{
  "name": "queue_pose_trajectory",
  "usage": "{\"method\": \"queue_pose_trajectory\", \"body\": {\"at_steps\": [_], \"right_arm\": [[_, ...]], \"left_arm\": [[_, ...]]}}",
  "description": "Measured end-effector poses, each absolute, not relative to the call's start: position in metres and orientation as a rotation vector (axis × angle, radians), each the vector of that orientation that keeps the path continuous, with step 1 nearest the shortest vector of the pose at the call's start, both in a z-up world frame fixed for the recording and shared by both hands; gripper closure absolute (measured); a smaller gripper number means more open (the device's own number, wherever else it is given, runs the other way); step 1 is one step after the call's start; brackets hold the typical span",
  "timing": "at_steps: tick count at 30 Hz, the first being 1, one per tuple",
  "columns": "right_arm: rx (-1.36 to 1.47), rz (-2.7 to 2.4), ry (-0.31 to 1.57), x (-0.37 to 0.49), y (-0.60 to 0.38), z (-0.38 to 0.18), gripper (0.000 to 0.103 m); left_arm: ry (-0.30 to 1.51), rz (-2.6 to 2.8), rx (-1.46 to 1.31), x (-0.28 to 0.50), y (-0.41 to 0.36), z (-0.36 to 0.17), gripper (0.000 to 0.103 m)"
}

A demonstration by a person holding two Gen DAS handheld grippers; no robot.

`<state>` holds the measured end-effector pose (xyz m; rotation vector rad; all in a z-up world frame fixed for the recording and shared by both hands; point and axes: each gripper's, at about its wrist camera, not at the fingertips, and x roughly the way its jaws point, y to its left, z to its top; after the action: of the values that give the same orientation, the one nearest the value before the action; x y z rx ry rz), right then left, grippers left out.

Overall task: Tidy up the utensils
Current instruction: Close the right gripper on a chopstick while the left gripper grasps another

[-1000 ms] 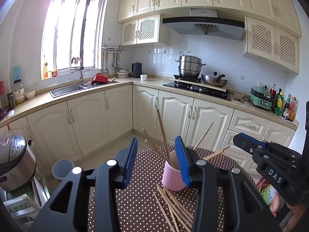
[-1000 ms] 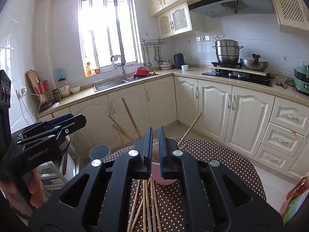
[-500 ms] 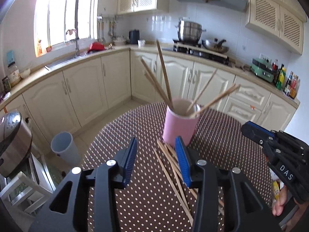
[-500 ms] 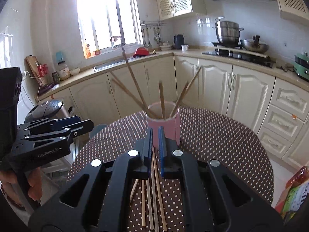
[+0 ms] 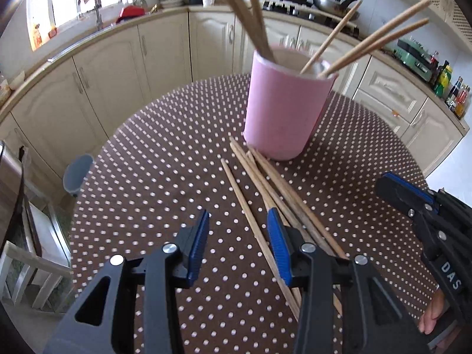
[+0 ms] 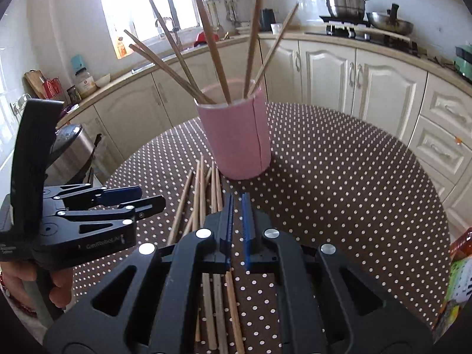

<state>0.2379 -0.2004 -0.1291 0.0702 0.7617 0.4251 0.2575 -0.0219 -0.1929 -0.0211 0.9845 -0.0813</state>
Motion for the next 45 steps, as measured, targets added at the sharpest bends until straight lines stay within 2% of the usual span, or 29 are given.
{"method": "queue_pose_trajectory", "body": {"at_steps": [11, 16, 20, 31, 45], "right_arm": [[0.051, 0.461, 0.861, 0.261, -0.191, -0.161, 0.096], [0.012, 0.483, 0.9, 0.271, -0.175, -0.17, 0.096], [-0.013, 0.493, 0.924, 0.277, -0.161, -0.175, 0.096], [-0.048, 0.499, 0.915, 0.286, -0.142, -0.168, 0.096], [-0.151, 0.51, 1.007, 0.309, -0.105, -0.18, 0.095]], "left_arm": [[1.023, -0.045, -0.018, 0.295, -0.022, -0.226, 0.062], [1.008, -0.081, -0.007, 0.3, -0.02, -0.228, 0.062], [1.001, -0.078, 0.022, 0.299, -0.015, -0.226, 0.07], [1.006, -0.099, -0.001, 0.294, -0.009, -0.224, 0.07], [1.019, -0.091, -0.013, 0.298, -0.008, -0.223, 0.072]]}}
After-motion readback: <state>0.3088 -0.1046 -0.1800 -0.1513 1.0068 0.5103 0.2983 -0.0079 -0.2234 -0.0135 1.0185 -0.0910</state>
